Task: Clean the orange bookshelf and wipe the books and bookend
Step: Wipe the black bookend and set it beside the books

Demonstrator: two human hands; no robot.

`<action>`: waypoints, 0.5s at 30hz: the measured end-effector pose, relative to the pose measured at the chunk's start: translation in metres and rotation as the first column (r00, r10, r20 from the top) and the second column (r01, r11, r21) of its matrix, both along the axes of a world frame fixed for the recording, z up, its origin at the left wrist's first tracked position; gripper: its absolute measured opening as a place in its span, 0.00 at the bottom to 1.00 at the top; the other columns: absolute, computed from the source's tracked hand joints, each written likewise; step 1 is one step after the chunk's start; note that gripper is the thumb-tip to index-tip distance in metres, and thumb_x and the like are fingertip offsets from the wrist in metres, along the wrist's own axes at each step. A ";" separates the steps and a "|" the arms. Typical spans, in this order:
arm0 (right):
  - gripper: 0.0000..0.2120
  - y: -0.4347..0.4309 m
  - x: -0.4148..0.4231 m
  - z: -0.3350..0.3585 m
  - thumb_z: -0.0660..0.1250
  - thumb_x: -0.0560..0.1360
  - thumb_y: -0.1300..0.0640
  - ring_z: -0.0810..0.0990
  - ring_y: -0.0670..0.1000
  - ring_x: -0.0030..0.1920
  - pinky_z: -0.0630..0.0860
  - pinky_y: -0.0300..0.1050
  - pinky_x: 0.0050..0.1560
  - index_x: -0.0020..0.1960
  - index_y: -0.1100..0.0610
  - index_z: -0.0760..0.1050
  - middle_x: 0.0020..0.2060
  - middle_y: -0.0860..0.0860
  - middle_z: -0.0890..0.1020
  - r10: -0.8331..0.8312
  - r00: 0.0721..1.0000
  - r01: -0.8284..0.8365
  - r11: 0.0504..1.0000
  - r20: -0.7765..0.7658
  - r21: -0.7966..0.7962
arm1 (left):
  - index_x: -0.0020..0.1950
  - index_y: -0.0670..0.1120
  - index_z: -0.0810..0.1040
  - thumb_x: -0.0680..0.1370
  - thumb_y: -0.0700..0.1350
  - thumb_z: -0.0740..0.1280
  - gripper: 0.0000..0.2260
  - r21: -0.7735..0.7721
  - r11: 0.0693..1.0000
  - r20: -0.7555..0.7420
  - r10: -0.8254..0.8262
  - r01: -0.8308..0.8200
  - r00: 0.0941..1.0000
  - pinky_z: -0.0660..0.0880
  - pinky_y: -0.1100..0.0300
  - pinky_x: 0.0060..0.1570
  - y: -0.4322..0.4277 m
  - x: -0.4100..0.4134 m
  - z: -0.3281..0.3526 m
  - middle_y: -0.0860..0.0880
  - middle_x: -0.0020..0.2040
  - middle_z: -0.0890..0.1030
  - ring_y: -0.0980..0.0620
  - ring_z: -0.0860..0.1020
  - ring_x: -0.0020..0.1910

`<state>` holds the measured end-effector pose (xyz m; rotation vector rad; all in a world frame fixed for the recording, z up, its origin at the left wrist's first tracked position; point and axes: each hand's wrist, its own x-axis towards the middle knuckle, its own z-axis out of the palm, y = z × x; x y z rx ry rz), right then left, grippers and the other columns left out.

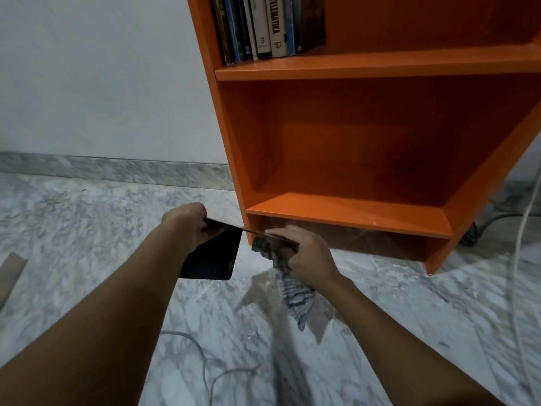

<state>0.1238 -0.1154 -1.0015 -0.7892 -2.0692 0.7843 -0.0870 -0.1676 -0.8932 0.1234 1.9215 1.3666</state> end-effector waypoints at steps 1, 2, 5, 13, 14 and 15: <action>0.15 0.000 -0.002 0.002 0.69 0.75 0.65 0.77 0.41 0.40 0.71 0.36 0.35 0.55 0.48 0.83 0.39 0.37 0.79 -0.005 1.000 0.005 0.998 -0.006 -0.070 | 0.55 0.36 0.73 0.77 0.33 0.61 0.08 -0.013 1.000 -0.026 -0.010 0.009 1.000 0.77 0.53 0.27 -0.001 0.000 0.001 0.33 0.45 0.78 0.42 0.81 0.43; 0.07 -0.001 -0.003 0.007 0.70 0.77 0.59 0.74 0.41 0.34 0.67 0.37 0.31 0.47 0.48 0.83 0.33 0.37 0.77 0.006 1.000 -0.009 0.988 -0.020 -0.154 | 0.54 0.36 0.75 0.76 0.35 0.63 0.08 -0.050 0.999 -0.115 -0.015 0.009 0.993 0.75 0.55 0.27 -0.002 -0.002 0.000 0.38 0.42 0.78 0.44 0.79 0.40; 0.15 0.003 0.000 0.018 0.66 0.80 0.48 0.61 0.43 0.22 0.57 0.40 0.28 0.39 0.56 0.78 0.19 0.44 0.65 0.026 0.997 -0.051 0.927 -0.072 -0.372 | 0.51 0.38 0.79 0.75 0.49 0.65 0.15 -0.305 0.951 -0.607 -0.237 0.054 0.759 0.70 0.55 0.38 -0.013 -0.010 -0.009 0.42 0.42 0.79 0.43 0.77 0.40; 0.18 0.018 0.022 0.034 0.62 0.81 0.47 0.54 0.47 0.22 0.55 0.45 0.29 0.38 0.57 0.73 0.23 0.48 0.57 0.059 0.996 -0.083 0.871 -0.064 -0.484 | 0.61 0.45 0.79 0.81 0.52 0.66 0.14 -0.228 0.803 -0.131 -0.585 0.550 0.800 0.81 0.55 0.38 -0.039 -0.004 -0.021 0.43 0.48 0.86 0.44 0.85 0.45; 0.17 0.017 0.022 0.035 0.62 0.81 0.48 0.54 0.47 0.22 0.55 0.45 0.29 0.37 0.55 0.73 0.22 0.48 0.57 0.053 0.997 -0.078 0.869 -0.065 -0.489 | 0.63 0.47 0.78 0.80 0.52 0.67 0.14 -0.217 0.794 -0.175 -0.604 0.567 0.778 0.81 0.54 0.40 -0.038 -0.004 -0.024 0.43 0.50 0.85 0.44 0.85 0.46; 0.17 0.017 0.022 0.035 0.62 0.82 0.48 0.54 0.47 0.22 0.55 0.45 0.29 0.35 0.51 0.72 0.22 0.48 0.57 0.039 0.997 -0.067 0.866 -0.068 -0.495 | 0.64 0.49 0.76 0.80 0.53 0.68 0.15 -0.224 0.789 -0.245 -0.614 0.572 0.751 0.81 0.55 0.40 -0.036 -0.004 -0.025 0.44 0.51 0.84 0.45 0.85 0.46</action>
